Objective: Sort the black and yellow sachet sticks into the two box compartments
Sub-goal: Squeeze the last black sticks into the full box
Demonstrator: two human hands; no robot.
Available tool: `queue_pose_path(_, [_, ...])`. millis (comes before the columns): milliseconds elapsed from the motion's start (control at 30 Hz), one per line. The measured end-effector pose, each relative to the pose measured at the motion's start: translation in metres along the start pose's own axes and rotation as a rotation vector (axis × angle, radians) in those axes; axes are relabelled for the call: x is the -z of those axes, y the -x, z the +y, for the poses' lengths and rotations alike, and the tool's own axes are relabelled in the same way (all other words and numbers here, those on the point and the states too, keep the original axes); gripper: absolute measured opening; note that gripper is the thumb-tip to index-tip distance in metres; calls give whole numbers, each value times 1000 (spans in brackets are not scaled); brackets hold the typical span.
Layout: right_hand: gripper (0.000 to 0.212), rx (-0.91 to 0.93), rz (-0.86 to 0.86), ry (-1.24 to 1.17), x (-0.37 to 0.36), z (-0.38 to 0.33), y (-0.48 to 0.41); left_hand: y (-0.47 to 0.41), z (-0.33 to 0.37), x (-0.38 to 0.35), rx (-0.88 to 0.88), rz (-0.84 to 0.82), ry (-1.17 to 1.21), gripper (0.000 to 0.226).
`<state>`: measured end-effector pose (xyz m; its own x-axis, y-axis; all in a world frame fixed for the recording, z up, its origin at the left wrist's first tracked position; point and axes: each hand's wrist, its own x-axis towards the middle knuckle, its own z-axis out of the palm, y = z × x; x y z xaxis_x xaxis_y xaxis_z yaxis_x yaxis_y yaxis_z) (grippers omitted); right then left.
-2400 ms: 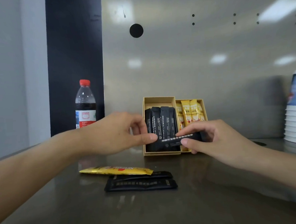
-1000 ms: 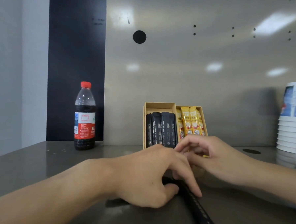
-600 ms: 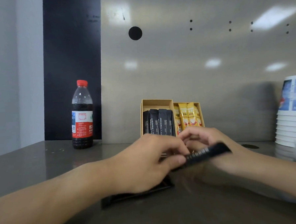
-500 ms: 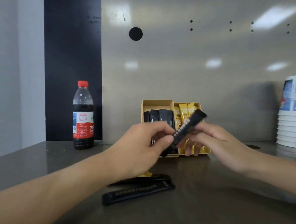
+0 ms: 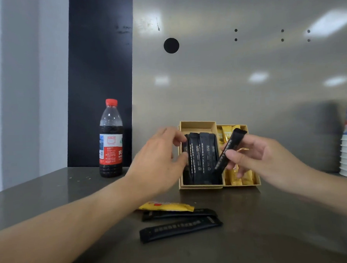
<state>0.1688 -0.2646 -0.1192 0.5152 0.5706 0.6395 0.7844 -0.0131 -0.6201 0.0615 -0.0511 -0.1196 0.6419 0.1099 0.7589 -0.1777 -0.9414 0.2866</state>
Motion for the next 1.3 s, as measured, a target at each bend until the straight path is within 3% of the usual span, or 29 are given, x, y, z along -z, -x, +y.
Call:
queue_pose_path(133, [16,35,-3,105,-4,-10,-22,-2,-19,1,104,-225,-12,71])
queue_pose_path(333, [54,63,23,298,-44,-7,-47,2,-21,-10,219,-499,150,98])
queue_pose_path(733, [46,281,89,582,-59,9,-43,-3,-28,-22,266,-486,231,81])
queue_pose_path(933, [25,336,91,615,-60,13,-45,-6,-29,-29,283,-438,227,75])
queue_pose_path(1300, [22,360,96,570,-59,12,-37,-9,-31,-25,304,-441,251,78])
